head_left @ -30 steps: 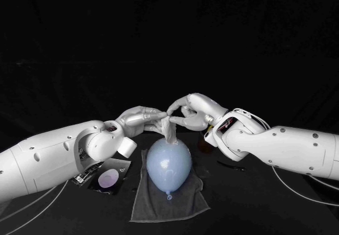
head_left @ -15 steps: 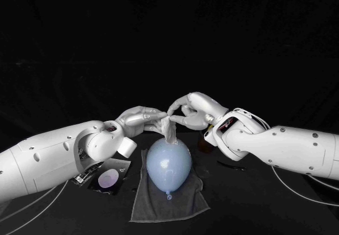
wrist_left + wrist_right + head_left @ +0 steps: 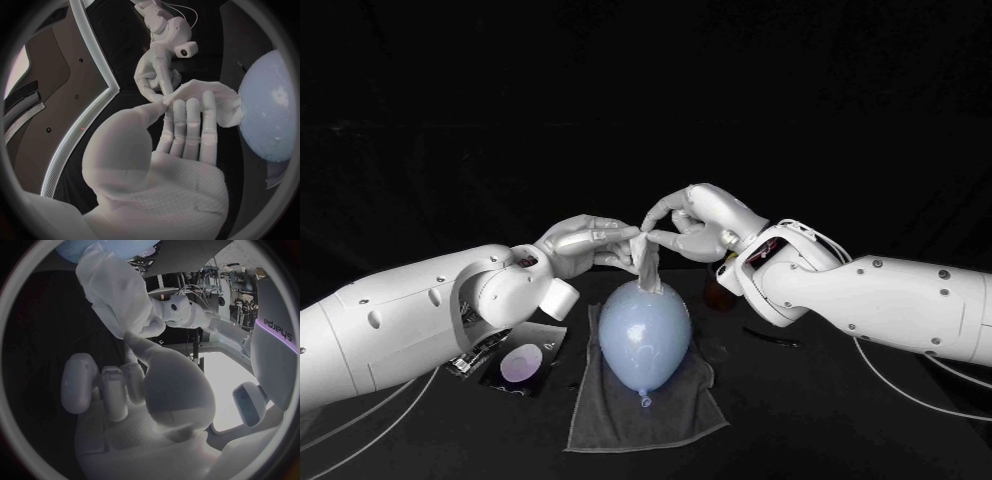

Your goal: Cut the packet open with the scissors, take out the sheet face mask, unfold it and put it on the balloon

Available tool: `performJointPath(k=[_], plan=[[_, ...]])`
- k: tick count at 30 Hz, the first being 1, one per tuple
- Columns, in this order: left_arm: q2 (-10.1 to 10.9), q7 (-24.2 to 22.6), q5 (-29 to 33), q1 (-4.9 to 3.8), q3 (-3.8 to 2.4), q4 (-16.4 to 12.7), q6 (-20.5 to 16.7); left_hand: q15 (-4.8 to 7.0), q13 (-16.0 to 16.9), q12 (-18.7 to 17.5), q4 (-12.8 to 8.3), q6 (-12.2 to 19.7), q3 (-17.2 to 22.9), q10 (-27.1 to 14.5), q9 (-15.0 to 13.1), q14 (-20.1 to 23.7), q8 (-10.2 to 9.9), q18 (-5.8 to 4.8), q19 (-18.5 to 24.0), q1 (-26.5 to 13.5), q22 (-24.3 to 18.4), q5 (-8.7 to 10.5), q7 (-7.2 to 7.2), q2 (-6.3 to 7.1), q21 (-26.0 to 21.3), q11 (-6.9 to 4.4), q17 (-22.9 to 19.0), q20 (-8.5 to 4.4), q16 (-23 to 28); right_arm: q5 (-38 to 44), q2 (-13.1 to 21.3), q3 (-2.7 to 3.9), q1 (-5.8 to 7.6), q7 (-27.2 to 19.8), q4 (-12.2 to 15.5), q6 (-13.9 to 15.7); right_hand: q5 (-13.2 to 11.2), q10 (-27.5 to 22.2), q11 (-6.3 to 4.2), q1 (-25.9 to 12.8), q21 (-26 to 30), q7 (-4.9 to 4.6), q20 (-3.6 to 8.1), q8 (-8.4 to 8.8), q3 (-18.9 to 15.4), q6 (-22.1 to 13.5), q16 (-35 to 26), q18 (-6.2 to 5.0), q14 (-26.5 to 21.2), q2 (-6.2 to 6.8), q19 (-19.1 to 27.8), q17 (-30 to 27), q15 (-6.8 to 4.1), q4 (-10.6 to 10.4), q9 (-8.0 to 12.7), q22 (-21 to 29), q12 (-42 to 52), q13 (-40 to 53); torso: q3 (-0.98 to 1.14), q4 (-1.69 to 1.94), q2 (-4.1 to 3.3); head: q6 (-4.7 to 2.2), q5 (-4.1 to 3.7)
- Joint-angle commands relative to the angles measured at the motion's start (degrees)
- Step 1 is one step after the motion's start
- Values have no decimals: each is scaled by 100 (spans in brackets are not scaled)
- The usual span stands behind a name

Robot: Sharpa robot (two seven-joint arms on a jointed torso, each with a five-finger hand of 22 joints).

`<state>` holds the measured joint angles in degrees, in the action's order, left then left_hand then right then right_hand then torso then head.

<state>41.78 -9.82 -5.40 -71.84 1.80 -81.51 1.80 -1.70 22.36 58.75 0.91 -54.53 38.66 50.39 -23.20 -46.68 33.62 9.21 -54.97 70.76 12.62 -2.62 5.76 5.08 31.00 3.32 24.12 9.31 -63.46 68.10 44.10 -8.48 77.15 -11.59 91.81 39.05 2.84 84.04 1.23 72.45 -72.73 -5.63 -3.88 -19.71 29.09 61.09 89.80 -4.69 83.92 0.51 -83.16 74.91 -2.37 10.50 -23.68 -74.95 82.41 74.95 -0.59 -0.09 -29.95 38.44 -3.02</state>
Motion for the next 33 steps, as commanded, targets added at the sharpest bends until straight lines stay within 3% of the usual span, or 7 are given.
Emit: performJointPath(k=[1, 15, 33], plan=[[-6, -178, -94, -4, -7, -19, -181, 9, 11, 27, -337, 19, 305, -25, -18, 25, 27, 87, 33, 3, 19, -15, -28, -76, 52, -16, 8, 1, -31, 52, 18, 5, -1, 15, 9, 56, -7, 210, -50, -3, -35, 43, 35, -23, 28, -5, 20, 119, 608, -56, -10, 1509, -39, -15, -12, -1038, 18, 939, -4, -3, 1, 10, 9], [-11, -355, -184, -3, -8, 66, -850, 16, 64, 87, -436, 33, 243, -51, -80, 40, 62, 78, 151, 38, 172, -16, -10, -134, 277, -17, 35, -12, -110, 82, 168, 5, -2, 1, 156, 28, -7, 215, -51, -5, -29, 44, 37, -31, 35, -7, 20, 118, 608, -55, -9, 1509, -41, -15, -18, -1037, 26, 945, 2, -4, 3, 22, 44], [-30, -307, -354, -3, -9, 108, -968, 28, 100, 123, -526, 33, 249, -66, -150, 58, 73, 74, 307, 39, 353, -17, -2, -144, 539, -27, 45, -26, -172, 38, 246, 4, -2, 139, 248, 13, -7, 180, -53, -20, 13, 44, 44, -51, 40, -29, 20, 110, 608, -32, 7, 1509, -45, -14, -35, -1025, -42, 896, 1, 0, 6, 9, 72]])
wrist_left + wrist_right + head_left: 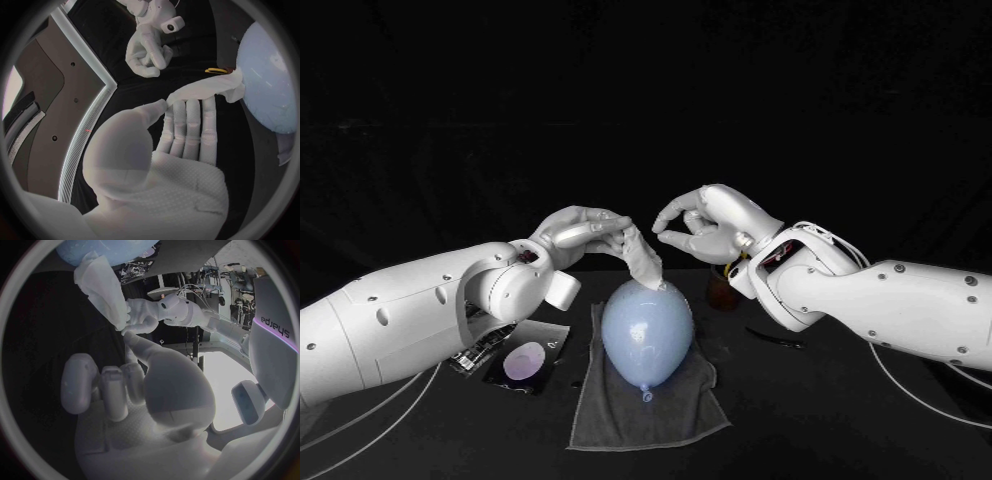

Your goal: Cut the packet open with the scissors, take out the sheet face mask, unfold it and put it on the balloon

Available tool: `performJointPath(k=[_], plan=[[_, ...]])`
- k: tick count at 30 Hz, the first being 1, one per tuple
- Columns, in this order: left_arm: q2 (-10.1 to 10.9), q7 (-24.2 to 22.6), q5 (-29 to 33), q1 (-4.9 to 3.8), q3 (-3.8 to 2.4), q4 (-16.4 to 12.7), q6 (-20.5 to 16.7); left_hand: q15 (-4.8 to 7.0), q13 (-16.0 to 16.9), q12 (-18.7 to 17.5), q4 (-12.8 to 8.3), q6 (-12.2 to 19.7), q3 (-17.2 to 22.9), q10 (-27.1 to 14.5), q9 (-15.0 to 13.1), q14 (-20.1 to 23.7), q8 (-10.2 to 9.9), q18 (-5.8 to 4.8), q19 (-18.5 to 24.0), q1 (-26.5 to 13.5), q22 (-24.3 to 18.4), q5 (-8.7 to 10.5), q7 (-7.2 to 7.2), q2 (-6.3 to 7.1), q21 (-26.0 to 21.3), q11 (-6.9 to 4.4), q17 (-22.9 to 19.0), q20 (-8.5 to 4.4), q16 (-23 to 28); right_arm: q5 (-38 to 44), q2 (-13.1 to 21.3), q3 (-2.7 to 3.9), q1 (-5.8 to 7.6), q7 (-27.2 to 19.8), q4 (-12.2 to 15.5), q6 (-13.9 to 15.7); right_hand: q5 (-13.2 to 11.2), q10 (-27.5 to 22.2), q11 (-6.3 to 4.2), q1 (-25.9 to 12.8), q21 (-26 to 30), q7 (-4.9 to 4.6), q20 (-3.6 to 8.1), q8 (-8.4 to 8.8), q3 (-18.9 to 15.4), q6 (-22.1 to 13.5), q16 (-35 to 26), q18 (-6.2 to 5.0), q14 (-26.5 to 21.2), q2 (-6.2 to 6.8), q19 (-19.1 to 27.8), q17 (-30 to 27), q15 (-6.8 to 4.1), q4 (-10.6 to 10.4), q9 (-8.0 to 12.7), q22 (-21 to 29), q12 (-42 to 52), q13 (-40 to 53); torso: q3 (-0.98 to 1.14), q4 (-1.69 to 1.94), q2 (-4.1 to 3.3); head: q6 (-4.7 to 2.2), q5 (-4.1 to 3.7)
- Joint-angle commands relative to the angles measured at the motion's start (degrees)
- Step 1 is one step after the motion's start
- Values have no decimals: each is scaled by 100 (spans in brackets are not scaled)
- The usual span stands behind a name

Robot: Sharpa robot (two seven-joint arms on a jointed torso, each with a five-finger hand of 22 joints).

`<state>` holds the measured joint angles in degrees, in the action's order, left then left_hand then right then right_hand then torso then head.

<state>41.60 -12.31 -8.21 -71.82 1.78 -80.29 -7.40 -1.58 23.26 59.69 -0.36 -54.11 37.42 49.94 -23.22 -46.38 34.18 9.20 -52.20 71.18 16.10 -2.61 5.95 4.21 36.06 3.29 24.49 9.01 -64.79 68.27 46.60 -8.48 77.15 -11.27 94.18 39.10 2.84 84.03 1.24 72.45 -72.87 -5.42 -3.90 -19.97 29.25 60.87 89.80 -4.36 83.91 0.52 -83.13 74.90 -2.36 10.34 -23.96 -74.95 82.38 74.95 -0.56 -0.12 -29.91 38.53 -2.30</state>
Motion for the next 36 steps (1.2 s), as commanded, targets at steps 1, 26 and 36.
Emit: performJointPath(k=[1, 26, 36], plan=[[-11, -50, -74, -4, -8, -17, -33, 18, 12, 30, -401, -9, 379, -19, -157, 25, 16, 74, 49, -12, 28, -18, -16, -61, 66, -25, 7, 2, -45, -2, -7, 5, -1, 129, 11, 14, -7, 145, -52, -31, 49, 20, 48, -30, 24, -29, 20, 72, 609, -20, 13, 1510, -47, -3, -13, -1019, -110, 843, -2, 2, 2, 1, -1], [27, 112, 113, -5, -6, -111, 221, -688, -776, -1340, 67, 445, 243, -1147, -551, 1791, 175, -58, 1257, 90, -470, -10, 297, -209, -880, 586, -586, 564, 1060, -578, -125, -6, -30, 846, -62, -92, -6, -3, 137, -408, 240, -193, -65, 408, -250, -609, 20, 46, 609, 202, 82, 1510, 114, -426, 183, -964, -346, 683, -3, 2, 2, 21, 18], [30, 267, -23, -5, -6, -135, 179, -489, -1933, -3132, 311, 578, 260, 331, -781, 66, 296, 134, 289, 258, -892, -16, 342, -122, -1281, 433, -1420, 458, 2614, -1205, -117, -7, -36, 841, -106, -358, -3, -53, 186, -508, 346, -253, -105, 543, -419, -691, 20, 25, 609, 387, 120, 1510, 150, -589, 256, -935, -413, 637, -1, 2, -2, 35, 0]])
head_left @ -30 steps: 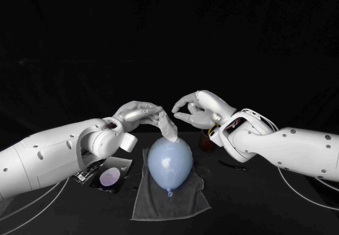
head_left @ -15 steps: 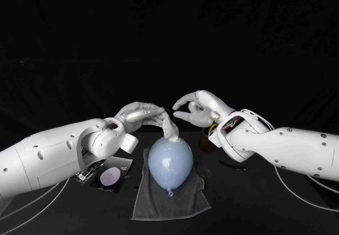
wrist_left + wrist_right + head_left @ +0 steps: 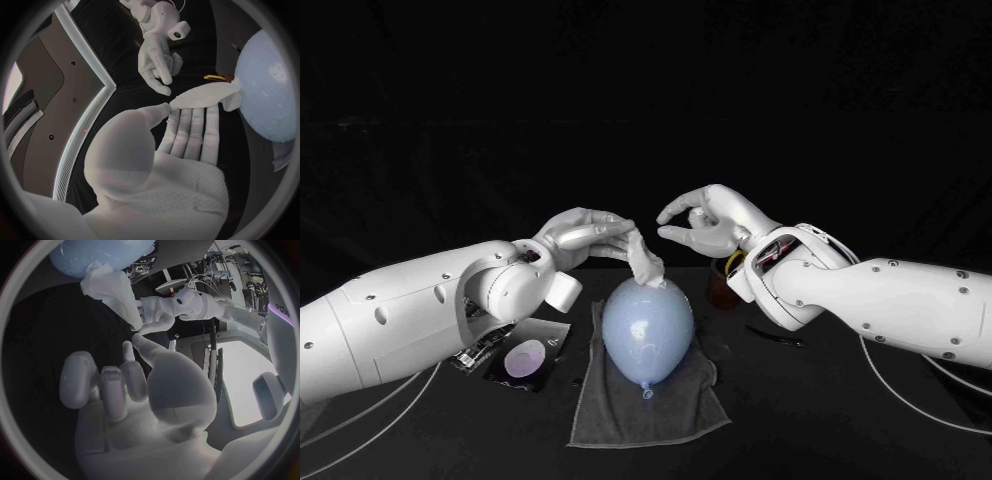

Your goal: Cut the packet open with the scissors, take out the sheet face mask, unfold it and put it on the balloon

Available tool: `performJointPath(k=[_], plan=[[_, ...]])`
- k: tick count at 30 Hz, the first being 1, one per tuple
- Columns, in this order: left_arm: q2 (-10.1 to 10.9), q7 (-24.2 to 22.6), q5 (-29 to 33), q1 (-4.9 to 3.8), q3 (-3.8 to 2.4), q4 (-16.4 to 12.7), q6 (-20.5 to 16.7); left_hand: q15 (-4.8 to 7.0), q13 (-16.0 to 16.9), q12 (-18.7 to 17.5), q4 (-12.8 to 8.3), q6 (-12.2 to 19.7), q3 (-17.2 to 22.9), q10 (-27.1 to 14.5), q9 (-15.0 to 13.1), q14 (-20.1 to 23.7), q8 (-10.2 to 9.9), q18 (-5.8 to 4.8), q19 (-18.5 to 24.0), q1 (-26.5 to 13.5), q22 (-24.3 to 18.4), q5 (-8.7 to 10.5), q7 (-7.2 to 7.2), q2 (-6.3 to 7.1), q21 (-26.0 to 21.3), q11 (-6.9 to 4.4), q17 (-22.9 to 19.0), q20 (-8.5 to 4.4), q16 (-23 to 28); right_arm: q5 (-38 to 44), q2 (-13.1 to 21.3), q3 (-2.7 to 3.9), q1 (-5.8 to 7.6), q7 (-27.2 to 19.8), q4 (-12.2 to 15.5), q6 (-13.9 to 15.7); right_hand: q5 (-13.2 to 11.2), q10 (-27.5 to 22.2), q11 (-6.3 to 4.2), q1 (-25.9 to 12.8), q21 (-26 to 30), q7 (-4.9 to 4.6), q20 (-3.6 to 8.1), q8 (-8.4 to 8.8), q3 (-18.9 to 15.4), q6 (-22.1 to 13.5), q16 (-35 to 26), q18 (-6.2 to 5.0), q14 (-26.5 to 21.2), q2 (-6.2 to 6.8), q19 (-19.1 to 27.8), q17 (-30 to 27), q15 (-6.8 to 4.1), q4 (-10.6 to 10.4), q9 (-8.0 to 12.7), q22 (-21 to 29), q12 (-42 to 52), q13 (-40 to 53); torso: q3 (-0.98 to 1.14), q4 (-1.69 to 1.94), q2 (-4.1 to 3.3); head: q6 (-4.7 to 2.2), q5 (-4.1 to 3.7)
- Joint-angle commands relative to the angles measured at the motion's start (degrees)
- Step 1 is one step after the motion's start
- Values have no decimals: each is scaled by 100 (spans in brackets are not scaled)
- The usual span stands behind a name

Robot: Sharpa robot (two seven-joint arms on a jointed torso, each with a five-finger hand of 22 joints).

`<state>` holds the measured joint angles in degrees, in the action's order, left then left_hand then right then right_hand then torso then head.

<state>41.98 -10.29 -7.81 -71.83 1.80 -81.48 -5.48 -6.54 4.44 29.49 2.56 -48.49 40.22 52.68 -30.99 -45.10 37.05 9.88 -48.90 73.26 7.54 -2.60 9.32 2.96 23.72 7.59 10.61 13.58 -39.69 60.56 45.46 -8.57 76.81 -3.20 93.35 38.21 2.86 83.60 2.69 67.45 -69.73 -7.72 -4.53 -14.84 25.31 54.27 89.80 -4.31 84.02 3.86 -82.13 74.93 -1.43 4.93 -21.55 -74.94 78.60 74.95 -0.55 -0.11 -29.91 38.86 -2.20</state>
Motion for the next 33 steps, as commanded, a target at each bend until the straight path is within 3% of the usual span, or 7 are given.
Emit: performJointPath(k=[1, 6, 10, 14, 17, 24, 33], plan=[[-9, 59, -79, -5, -8, -17, -25, -3, -72, -193, 25, 9, -34, 91, -5, -59, 2, 59, -27, 56, -73, -18, 6, 7, -105, 9, -52, 14, 194, -531, -9, 2, -3, 34, -40, -350, -5, -28, 53, -34, 75, -36, -49, 58, -60, -56, 20, 12, 598, 81, 38, 1507, 68, -80, 28, -924, -61, 618, -1, 0, -3, 1, -12], [-19, 20, -126, -5, -8, -11, -68, -244, -72, -572, 16, -34, -54, -159, -3, 739, -26, -52, 577, 106, -348, -19, 112, 27, -646, 167, -153, 256, 560, -798, -49, -1, -3, 47, -147, -645, -8, -113, 84, -42, 182, -68, -75, 129, -137, -119, 20, -7, 598, 131, 85, 1507, 96, -149, 63, -896, -182, 530, -4, 5, -3, 0, -20], [-22, 28, -147, -5, -9, -12, -57, -244, -49, -570, 26, -15, -53, -17, -7, 804, -34, -30, 634, 120, -372, -16, 112, 0, -743, 150, -123, 286, 502, -874, -95, -5, -3, 52, -226, -847, -11, -137, 98, -35, 239, -83, -87, 160, -182, -142, 20, -17, 598, 160, 112, 1507, 110, -178, 77, -881, -209, 511, -6, 6, -4, 9, -25], [-24, 47, -172, -5, -9, -25, -28, -21, -67, -636, 91, 38, -55, 499, -52, 58, -27, 78, 145, 99, -299, -18, 2, -30, -567, -12, -14, 201, 266, -956, -144, -12, -6, 59, -286, -996, -11, -153, 107, -30, 262, -92, -95, 180, -210, -154, 20, -21, 598, 168, 125, 1507, 119, -202, 86, -875, -225, 499, -7, 7, -7, 19, -33], [-26, 62, -183, -5, -9, -30, 28, 162, -86, -948, 159, 119, -47, 913, -120, -706, -16, 86, -474, 95, -235, -25, -46, -52, -352, -109, 16, -61, 335, -1028, -166, -14, -11, 54, -304, -1079, -11, -158, 109, -27, 268, -94, -98, 184, -219, -155, 20, -22, 598, 171, 128, 1507, 121, -209, 88, -874, -230, 494, -4, 4, -4, 34, -23], [-23, 77, -135, -5, -9, -37, 45, 262, -81, -1743, 254, 299, -36, 1160, -302, -1540, 94, 71, -1099, 146, -317, -29, -28, -82, -366, -105, -30, -331, 809, -1169, -135, -17, -25, -29, -249, -1053, -10, -148, 106, 15, 254, -85, -106, 175, -237, -105, 20, -20, 598, 149, 125, 1507, 124, -233, 86, -879, -202, 513, -7, 8, -2, 51, -17], [-15, 221, -2, -5, -9, -44, 4, 256, -72, -2147, 346, 595, 17, 1388, -506, -1791, 263, 71, -1280, 187, -396, -22, 25, -151, -682, -87, -128, -347, 1278, -1307, 15, -17, -51, -227, -27, -804, -7, -118, 86, 126, 189, -61, -106, 161, -239, -21, 20, -11, 598, 99, 97, 1507, 110, -247, 84, -898, -148, 546, -4, 2, -1, 97, 13]])
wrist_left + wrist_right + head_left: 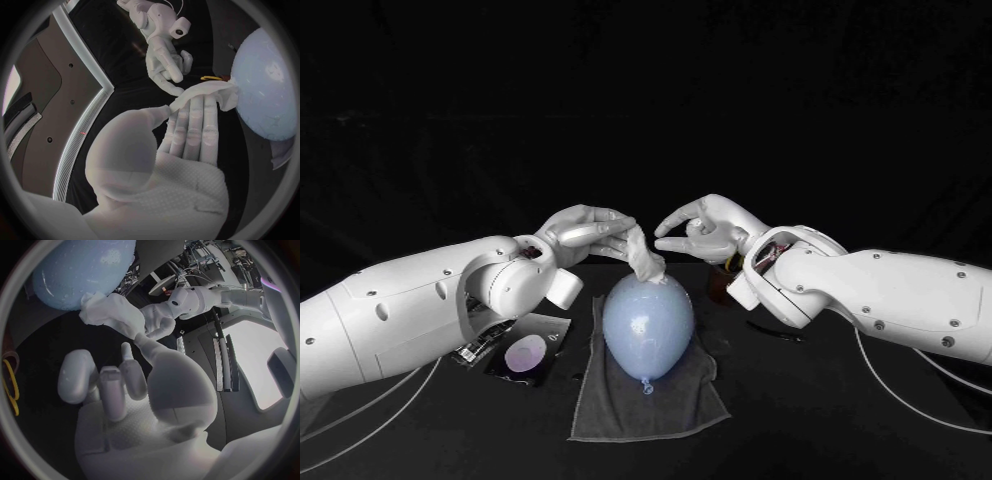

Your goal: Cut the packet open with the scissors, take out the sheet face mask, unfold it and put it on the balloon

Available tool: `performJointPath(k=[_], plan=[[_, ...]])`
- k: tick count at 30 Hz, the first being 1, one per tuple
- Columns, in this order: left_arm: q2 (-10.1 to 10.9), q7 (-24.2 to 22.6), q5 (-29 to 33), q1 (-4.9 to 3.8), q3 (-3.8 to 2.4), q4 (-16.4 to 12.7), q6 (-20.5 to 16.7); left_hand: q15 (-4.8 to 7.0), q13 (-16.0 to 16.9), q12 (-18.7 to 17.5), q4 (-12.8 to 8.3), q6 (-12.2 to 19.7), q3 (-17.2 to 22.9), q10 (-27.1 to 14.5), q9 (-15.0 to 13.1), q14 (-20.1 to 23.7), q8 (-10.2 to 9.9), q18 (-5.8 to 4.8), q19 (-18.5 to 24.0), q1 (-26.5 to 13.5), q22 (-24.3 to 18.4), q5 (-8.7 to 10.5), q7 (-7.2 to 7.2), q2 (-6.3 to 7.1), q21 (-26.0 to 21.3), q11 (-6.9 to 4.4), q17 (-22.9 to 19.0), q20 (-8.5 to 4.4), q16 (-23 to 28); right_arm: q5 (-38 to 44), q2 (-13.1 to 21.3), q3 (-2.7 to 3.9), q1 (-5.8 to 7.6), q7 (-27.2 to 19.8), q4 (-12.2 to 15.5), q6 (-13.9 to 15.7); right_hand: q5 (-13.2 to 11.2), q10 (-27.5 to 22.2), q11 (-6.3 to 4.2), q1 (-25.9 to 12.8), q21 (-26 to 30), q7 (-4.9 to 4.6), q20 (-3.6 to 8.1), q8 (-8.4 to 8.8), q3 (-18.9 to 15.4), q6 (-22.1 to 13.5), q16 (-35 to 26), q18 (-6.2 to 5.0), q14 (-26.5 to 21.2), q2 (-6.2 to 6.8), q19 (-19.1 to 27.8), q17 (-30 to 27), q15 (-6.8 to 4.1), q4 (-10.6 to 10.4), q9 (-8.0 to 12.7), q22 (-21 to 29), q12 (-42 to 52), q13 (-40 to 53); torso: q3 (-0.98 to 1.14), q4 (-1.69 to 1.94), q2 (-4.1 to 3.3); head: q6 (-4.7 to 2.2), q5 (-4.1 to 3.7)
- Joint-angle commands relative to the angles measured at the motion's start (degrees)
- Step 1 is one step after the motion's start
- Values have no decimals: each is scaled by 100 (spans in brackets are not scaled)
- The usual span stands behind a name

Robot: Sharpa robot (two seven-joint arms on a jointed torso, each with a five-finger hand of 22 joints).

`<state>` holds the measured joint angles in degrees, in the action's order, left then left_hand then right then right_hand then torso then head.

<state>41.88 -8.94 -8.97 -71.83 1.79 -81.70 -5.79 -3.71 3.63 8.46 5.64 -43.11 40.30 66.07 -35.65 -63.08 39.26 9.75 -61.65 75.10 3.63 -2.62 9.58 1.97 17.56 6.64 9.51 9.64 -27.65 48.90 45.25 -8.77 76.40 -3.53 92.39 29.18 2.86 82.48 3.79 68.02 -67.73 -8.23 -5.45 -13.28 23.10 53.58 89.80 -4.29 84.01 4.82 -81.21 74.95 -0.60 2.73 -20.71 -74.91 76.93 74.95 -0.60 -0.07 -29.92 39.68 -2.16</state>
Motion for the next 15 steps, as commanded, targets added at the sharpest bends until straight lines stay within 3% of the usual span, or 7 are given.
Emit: performJointPath(k=[1, 15], plan=[[-4, 102, 127, -5, -8, -26, 32, -30, 10, -77, 51, 90, 15, 72, -67, -15, 71, 86, -21, 7, -2, -21, 2, -66, -106, 9, -30, 53, 119, -151, 56, 2, -12, -210, 97, 126, -6, -4, -26, 76, -29, -9, -14, 5, -18, 54, 20, -9, 599, -2, -3, 1505, 25, -30, 0, -906, 22, 548, 2, -2, 0, 22, 10], [16, 260, 452, -5, -7, -104, -86, 1, 29, -198, 160, 238, 15, 384, -217, -233, 258, 89, -215, 1, 5, -20, 17, -119, -308, -21, -68, 30, 340, -53, 270, 2, -121, -17, 490, 545, 28, 51, -98, 200, -152, 78, 22, -68, -24, 276, 20, 9, 599, -87, -71, 1505, -32, -101, -11, -943, 97, 588, 3, -2, 0, 117, 52]])
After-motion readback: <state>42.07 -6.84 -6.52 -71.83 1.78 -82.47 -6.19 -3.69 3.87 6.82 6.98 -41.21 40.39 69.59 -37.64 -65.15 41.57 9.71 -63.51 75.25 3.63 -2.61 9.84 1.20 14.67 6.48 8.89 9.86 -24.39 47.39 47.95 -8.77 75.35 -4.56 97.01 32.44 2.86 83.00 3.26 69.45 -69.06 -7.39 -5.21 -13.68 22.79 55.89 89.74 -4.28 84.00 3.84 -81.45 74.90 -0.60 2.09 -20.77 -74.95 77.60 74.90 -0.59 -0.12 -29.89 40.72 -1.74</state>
